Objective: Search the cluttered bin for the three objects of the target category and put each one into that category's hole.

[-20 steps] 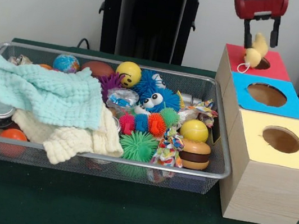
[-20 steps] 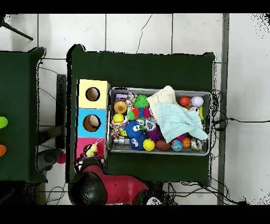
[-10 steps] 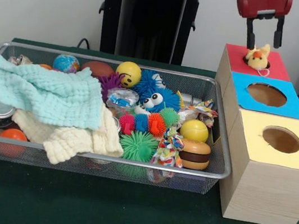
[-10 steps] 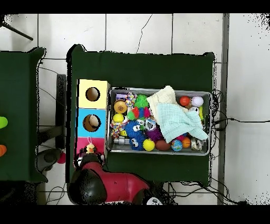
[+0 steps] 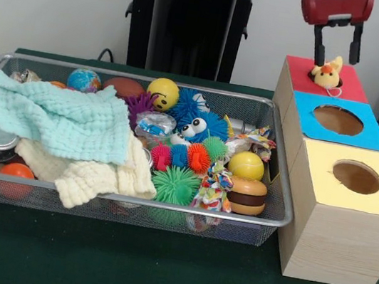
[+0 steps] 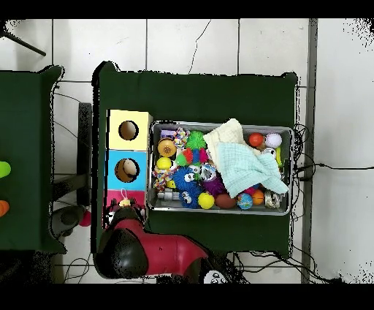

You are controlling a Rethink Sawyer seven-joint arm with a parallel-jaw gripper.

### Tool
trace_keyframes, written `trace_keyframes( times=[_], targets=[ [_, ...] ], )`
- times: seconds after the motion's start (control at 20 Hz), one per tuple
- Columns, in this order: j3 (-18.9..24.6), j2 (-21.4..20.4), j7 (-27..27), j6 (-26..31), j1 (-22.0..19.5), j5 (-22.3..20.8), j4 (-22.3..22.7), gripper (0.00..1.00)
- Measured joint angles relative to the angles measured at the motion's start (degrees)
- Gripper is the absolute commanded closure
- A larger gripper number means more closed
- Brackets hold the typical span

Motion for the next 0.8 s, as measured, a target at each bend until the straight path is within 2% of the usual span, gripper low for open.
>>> trace_keyframes(
  times=[0.5, 0.55, 0.8],
  targets=[
    [-1.3, 0.0, 0.0, 0.0, 0.2, 0.0, 0.0, 0.0],
    [-1.4, 0.0, 0.0, 0.0, 0.2, 0.0, 0.0, 1.0],
    [-1.4, 0.0, 0.0, 0.0, 0.1, 0.0, 0.0, 1.0]
  ],
)
